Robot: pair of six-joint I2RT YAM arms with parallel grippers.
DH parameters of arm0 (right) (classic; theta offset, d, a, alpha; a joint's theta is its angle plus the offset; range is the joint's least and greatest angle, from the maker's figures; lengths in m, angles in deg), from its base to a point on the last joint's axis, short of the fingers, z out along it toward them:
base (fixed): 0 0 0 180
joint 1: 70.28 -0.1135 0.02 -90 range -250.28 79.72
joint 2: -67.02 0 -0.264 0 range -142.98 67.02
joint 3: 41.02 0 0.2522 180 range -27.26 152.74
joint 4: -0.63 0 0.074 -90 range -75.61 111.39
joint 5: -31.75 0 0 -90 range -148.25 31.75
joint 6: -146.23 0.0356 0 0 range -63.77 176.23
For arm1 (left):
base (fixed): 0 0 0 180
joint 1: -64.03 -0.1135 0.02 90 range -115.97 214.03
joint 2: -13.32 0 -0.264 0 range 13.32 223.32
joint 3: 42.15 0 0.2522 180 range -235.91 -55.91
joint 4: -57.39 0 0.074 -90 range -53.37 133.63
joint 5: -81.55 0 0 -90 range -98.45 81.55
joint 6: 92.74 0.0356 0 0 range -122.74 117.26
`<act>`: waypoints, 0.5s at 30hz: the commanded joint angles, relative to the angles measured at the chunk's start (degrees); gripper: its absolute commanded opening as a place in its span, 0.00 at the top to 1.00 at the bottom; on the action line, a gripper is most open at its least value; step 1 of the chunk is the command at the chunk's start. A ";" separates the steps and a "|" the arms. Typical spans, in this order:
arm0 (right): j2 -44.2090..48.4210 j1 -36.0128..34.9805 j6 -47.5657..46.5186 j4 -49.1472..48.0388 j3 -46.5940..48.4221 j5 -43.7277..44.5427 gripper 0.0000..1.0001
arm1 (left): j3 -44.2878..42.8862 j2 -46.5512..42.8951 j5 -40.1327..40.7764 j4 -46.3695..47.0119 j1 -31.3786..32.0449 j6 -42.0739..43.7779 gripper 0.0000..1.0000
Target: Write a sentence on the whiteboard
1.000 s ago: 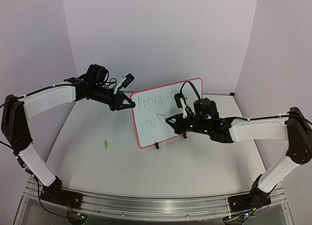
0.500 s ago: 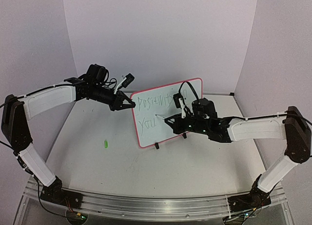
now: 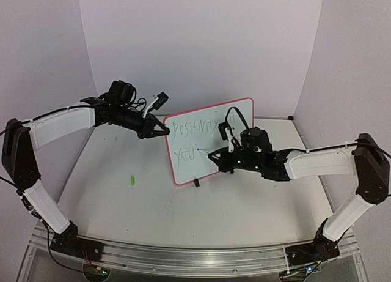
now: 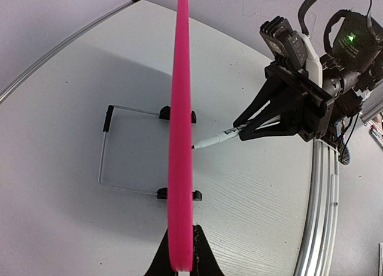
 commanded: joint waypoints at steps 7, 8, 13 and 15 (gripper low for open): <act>-3.33 0.34 1.92 -0.64 -1.17 -1.04 1.00 | -0.40 1.01 2.18 -4.52 0.99 2.74 1.00; -3.33 0.31 1.87 -0.65 -1.09 -0.93 1.00 | -0.40 1.01 2.21 -4.52 0.98 2.76 1.00; -2.47 0.32 1.64 -1.36 -0.55 -0.51 1.00 | -0.33 0.99 2.30 -4.55 0.98 2.74 1.00; -1.83 0.30 1.79 -2.06 -0.53 -0.53 1.00 | -0.34 0.98 2.31 -4.53 0.98 2.77 1.00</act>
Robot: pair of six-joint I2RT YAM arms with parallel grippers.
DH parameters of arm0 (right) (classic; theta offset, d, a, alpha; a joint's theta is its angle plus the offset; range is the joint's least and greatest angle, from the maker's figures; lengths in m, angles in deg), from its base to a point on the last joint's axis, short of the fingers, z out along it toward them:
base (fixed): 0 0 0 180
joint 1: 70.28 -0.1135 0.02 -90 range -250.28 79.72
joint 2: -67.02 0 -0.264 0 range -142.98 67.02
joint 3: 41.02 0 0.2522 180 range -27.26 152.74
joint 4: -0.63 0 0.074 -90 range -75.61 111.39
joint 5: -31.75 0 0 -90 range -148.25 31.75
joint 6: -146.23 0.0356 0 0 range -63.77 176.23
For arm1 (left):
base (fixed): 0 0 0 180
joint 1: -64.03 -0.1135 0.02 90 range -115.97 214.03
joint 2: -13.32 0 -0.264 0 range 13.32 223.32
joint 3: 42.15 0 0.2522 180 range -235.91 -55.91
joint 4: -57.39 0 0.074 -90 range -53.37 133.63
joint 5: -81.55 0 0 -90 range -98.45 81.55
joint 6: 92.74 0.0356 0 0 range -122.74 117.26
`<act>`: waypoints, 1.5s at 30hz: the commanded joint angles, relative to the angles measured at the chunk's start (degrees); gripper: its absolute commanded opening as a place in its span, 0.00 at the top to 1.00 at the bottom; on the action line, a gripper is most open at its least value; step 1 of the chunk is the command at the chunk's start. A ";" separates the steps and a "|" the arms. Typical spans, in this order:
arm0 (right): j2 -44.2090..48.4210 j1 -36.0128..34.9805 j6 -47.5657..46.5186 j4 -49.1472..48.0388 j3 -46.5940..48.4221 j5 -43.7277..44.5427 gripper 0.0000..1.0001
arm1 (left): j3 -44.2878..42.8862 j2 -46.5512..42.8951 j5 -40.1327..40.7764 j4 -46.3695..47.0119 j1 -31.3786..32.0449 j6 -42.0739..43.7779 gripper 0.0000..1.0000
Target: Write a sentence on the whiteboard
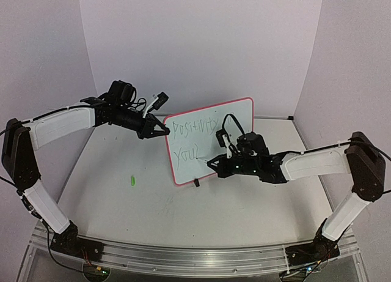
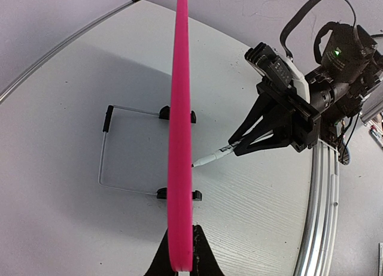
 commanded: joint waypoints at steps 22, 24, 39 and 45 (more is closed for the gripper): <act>3.90 0.36 0.53 -4.51 0.33 3.77 1.00 | -0.31 0.88 2.39 -4.53 0.98 2.77 1.00; 4.12 0.36 0.71 -4.45 0.03 4.61 1.00 | -0.31 0.88 2.40 -4.52 0.98 2.79 1.00; 5.63 0.36 1.24 -4.19 -1.43 7.83 1.00 | -0.33 0.74 2.39 -4.57 0.98 2.80 1.00; 5.65 0.40 1.23 -4.10 -1.24 7.49 1.00 | -0.40 0.66 2.48 -4.56 0.98 2.86 1.00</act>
